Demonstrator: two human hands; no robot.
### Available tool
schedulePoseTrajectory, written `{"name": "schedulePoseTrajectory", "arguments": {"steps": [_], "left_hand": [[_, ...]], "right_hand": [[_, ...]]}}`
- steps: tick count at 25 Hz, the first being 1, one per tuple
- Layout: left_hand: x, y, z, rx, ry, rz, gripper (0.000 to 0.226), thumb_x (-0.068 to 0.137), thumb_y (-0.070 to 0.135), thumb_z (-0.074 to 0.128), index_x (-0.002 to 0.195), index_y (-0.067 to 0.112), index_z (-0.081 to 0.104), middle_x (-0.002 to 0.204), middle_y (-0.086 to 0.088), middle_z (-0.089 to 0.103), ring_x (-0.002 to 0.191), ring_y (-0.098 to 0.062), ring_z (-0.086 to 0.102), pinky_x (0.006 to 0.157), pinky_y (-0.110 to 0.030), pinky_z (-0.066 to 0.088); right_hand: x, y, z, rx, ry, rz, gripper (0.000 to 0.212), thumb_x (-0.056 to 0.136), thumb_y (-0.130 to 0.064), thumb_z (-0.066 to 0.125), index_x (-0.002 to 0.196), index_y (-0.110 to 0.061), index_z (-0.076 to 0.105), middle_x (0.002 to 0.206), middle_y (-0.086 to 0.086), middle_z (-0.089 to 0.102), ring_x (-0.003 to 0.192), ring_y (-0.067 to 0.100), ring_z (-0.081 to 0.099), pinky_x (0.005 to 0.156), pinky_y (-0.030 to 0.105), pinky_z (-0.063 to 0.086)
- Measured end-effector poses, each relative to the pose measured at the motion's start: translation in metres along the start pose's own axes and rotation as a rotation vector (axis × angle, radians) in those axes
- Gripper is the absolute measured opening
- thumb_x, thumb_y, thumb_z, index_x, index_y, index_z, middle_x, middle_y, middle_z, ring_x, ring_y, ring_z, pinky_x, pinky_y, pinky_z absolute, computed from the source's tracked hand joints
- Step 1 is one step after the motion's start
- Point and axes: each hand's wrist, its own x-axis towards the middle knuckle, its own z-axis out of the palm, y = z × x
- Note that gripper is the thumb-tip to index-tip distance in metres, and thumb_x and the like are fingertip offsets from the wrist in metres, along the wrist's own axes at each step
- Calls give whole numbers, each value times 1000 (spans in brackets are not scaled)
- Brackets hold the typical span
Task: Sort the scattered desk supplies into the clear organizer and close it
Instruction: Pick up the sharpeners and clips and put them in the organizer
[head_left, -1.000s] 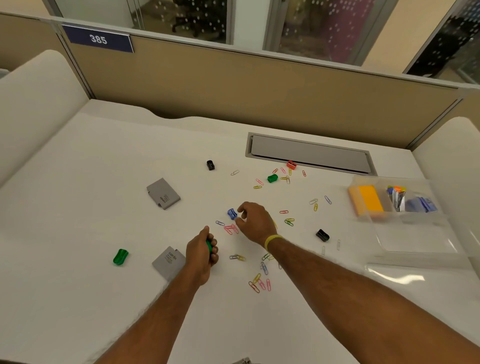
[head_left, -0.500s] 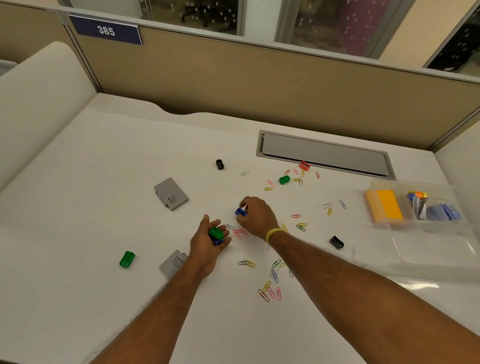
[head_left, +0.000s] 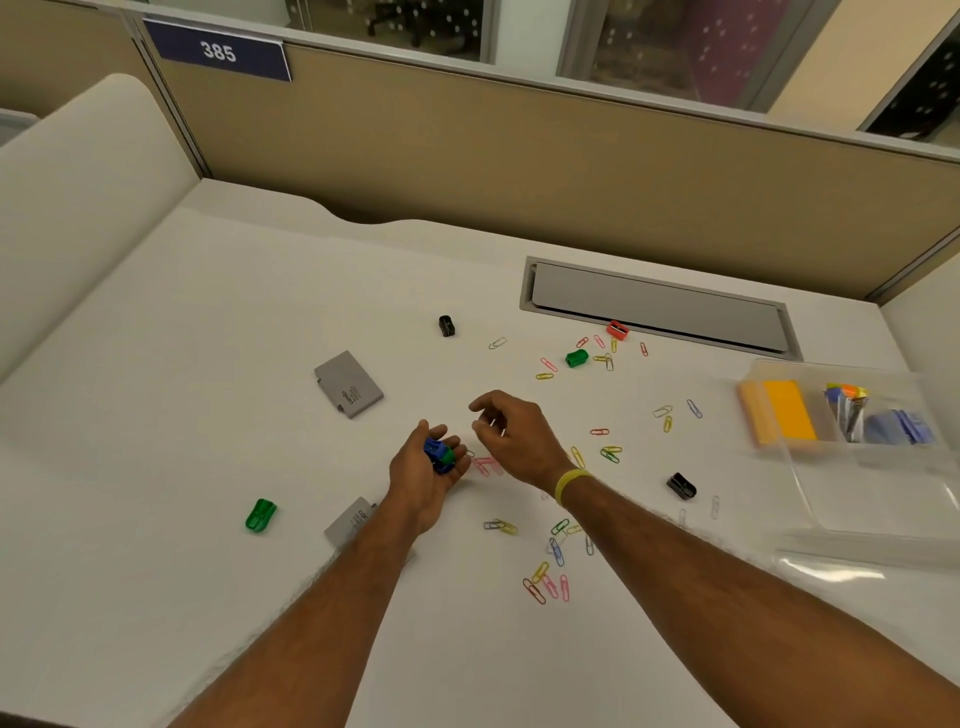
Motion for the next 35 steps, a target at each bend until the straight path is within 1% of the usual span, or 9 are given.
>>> {"name": "schedulePoseTrajectory", "arguments": {"steps": [5, 10, 14, 19, 21, 25, 30, 33, 35], "left_hand": [[4, 7, 0, 25, 53, -14, 29, 100, 36, 46, 87, 12, 57, 79, -7, 57, 68, -17, 54, 61, -29, 48], [18, 16, -3, 60, 122, 2, 34, 99, 39, 47, 75, 16, 54, 70, -4, 55, 58, -14, 48, 51, -25, 40], [32, 23, -7, 10, 122, -12, 34, 98, 40, 49, 74, 16, 53, 68, -4, 55, 58, -15, 48, 51, -25, 40], [42, 26, -7, -18, 89, -4, 35, 97, 39, 50, 71, 16, 53, 64, -3, 55, 56, -14, 48, 45, -23, 41], [45, 26, -6, -20, 78, 1, 36, 97, 39, 50, 71, 15, 53, 63, -2, 55, 56, -14, 49, 47, -23, 42], [44, 25, -9, -27, 76, 14, 36, 98, 40, 49, 73, 15, 54, 65, -3, 56, 59, -15, 50, 51, -25, 44], [37, 29, -9, -38, 91, 48, 35, 98, 42, 47, 81, 13, 57, 70, -5, 59, 62, -16, 55, 56, -28, 48], [30, 31, -15, -83, 78, 60, 37, 98, 45, 45, 89, 12, 60, 80, -8, 63, 71, -19, 61, 63, -31, 52], [24, 29, -19, -93, 53, 72, 37, 98, 45, 45, 96, 13, 62, 92, -10, 67, 83, -23, 64, 69, -35, 54]], "right_hand": [[23, 13, 1, -68, -20, 84, 20, 89, -20, 63, 109, -22, 62, 86, -9, 61, 73, 7, 56, 70, 20, 49], [80, 8, 7, -192, -34, 81, 21, 87, -21, 61, 108, -19, 63, 92, -5, 62, 82, 12, 57, 81, 33, 53], [136, -4, 17, -352, -63, -34, 32, 87, -20, 58, 119, -14, 57, 116, 5, 56, 109, 23, 50, 91, 38, 46], [181, -8, 30, -584, -202, -46, 47, 89, -9, 44, 136, -16, 47, 149, 4, 32, 133, 26, 33, 98, 42, 45], [188, -4, 34, -648, -234, -52, 47, 89, -6, 42, 135, -15, 48, 148, 4, 34, 130, 28, 35, 94, 43, 46], [189, 3, 34, -690, -215, -143, 38, 89, -1, 44, 124, -9, 55, 124, 8, 48, 112, 29, 47, 83, 41, 49], [158, -10, 26, -343, -143, -133, 32, 91, -18, 59, 122, -11, 58, 114, 6, 58, 100, 22, 56, 91, 35, 46], [116, -34, 27, -178, -187, -232, 37, 86, -28, 69, 120, -17, 59, 106, -1, 62, 83, 13, 60, 80, 30, 52], [85, -48, 29, -134, -224, -293, 40, 85, -32, 69, 121, -20, 57, 106, -6, 62, 80, 9, 60, 75, 24, 52]]}}
